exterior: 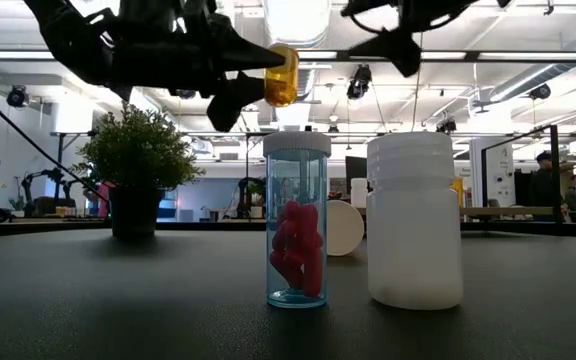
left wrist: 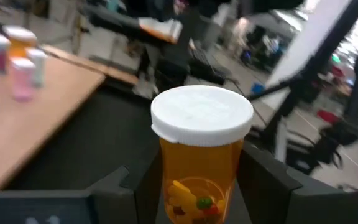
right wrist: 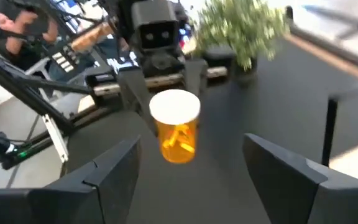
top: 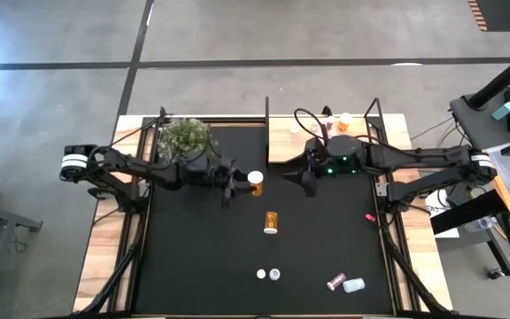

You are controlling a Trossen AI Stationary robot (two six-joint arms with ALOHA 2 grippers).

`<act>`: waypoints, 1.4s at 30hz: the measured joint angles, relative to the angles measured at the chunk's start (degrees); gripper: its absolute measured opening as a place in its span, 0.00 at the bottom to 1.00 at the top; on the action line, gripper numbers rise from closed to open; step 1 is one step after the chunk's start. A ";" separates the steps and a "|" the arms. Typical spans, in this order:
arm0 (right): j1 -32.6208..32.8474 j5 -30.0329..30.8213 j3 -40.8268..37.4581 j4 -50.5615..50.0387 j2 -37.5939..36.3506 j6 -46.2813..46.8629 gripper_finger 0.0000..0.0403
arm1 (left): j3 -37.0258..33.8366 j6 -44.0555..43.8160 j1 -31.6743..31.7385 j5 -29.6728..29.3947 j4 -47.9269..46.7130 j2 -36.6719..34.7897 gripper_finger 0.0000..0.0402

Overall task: Pick and place medicine bottles onto shelf by color
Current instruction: Put the top orange pill bottle on the shelf aligned with the other orange pill bottle

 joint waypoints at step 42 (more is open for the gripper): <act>0.48 -18.35 27.97 -34.30 24.90 -6.07 0.89 | 0.04 -3.09 -5.82 4.09 -16.27 0.00 0.40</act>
